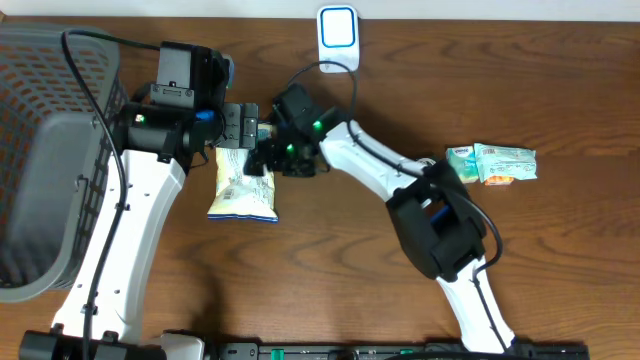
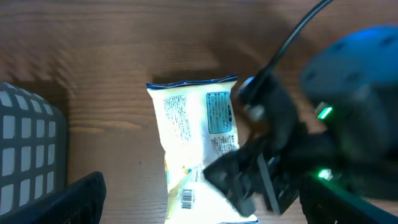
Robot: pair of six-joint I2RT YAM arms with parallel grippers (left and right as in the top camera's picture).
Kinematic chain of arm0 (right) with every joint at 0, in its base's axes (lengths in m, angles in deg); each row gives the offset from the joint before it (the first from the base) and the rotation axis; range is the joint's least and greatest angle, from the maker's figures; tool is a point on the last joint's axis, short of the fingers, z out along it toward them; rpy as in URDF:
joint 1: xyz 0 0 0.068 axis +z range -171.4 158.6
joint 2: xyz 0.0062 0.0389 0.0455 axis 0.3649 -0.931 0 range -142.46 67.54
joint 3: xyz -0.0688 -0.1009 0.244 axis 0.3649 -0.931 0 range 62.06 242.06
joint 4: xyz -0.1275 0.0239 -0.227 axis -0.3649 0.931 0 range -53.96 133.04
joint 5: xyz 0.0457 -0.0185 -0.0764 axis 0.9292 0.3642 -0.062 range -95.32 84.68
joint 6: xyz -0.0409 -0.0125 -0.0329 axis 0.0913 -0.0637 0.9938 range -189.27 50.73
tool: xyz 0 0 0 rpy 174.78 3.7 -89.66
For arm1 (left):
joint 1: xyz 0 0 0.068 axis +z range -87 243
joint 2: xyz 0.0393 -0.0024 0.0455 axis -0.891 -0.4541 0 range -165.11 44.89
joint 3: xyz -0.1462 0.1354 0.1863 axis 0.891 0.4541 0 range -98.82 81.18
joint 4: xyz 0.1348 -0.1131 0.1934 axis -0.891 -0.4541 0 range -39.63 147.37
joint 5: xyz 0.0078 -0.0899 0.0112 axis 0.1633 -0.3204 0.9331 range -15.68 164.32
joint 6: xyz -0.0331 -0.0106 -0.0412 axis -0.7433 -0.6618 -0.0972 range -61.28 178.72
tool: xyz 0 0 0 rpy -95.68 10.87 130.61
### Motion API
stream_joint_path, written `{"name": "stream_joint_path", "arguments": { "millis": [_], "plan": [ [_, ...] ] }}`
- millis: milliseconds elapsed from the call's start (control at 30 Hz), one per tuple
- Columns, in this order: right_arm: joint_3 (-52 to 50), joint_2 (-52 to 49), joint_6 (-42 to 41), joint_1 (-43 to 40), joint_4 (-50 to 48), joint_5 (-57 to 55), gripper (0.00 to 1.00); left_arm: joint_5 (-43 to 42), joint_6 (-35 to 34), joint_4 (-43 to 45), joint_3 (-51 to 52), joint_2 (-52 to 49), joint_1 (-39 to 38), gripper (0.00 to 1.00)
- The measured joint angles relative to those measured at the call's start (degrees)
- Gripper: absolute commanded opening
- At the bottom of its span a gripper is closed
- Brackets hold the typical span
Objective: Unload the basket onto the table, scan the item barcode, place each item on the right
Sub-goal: 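Reach the right gripper to the cream snack bag and grasp it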
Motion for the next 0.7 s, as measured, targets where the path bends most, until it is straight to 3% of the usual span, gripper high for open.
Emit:
{"name": "stream_joint_path", "arguments": {
  "millis": [67, 233, 333, 500, 700],
  "plan": [
    [0.00, 0.00, 1.14, 1.95, 0.07, -1.33, 0.88, 0.02, 0.00, 0.00, 0.00, 0.00, 0.00, 0.98],
    [0.04, 0.00, 2.67, 5.33, 1.77, -9.22, 0.57, 0.00, 0.70, -0.92, -0.04, 0.37, 0.17, 0.98],
    [0.17, 0.00, 1.97, 5.66, 3.45, -13.16, 0.49, 0.07, 1.09, -1.49, -0.04, 0.42, 0.33, 0.98],
    [0.85, 0.04, 0.59, 5.64, 6.43, -15.76, 0.47, 0.20, 1.27, -1.60, -0.04, 0.42, 0.33, 0.98],
    [1.31, 0.63, 0.11, 4.31, 11.10, -17.57, 0.53, 0.04, 1.18, -0.09, -0.04, 0.37, 0.33, 0.97]
  ]
}}
